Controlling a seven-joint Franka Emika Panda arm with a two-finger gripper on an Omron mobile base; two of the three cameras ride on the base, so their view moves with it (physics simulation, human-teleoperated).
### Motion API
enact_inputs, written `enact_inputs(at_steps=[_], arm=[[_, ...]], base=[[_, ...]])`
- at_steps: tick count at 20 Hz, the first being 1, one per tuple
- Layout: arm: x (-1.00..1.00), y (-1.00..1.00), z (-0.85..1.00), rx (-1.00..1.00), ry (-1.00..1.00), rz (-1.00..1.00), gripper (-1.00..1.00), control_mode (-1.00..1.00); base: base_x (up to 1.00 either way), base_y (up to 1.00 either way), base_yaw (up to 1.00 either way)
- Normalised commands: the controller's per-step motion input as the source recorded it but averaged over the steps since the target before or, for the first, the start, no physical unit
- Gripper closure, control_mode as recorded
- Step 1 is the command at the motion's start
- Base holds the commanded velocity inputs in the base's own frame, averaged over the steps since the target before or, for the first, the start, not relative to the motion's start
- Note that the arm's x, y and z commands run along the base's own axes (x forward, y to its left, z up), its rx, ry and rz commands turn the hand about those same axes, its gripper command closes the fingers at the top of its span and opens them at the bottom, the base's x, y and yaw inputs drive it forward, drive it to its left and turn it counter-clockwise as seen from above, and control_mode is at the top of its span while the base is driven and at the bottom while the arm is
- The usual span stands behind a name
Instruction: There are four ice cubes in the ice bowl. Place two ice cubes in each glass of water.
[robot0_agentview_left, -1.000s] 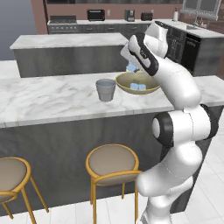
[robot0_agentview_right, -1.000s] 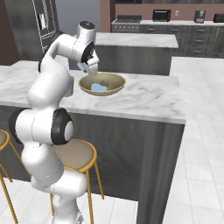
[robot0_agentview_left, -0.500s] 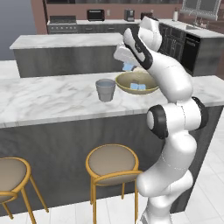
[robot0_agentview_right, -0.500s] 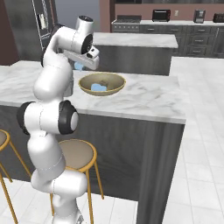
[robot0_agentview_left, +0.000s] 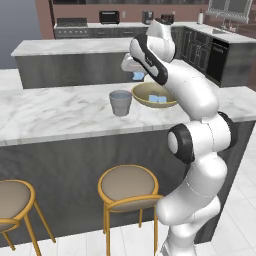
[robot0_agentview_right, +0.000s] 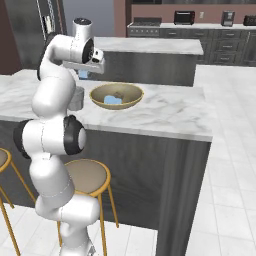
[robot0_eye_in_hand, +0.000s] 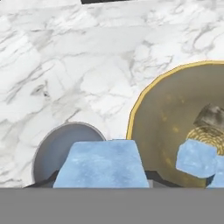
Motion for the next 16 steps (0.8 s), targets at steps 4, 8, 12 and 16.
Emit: enact_inputs(at_steps=[4, 8, 12, 16], arm=[[0.0, 0.16, -0.49, -0.06, -0.09, 0.13, 1.0, -1.0], [0.0, 0.3, -0.27, -0.1, -0.04, 0.1, 1.0, -1.0], [0.0, 0.29, -0.03, -0.12, -0.02, 0.07, 1.0, -1.0], [0.0, 0.32, 0.0, -0.1, 0.0, 0.06, 1.0, -1.0]], base=[[0.0, 0.0, 0.0], [0.0, 0.0, 0.0], [0.0, 0.0, 0.0], [0.0, 0.0, 0.0]])
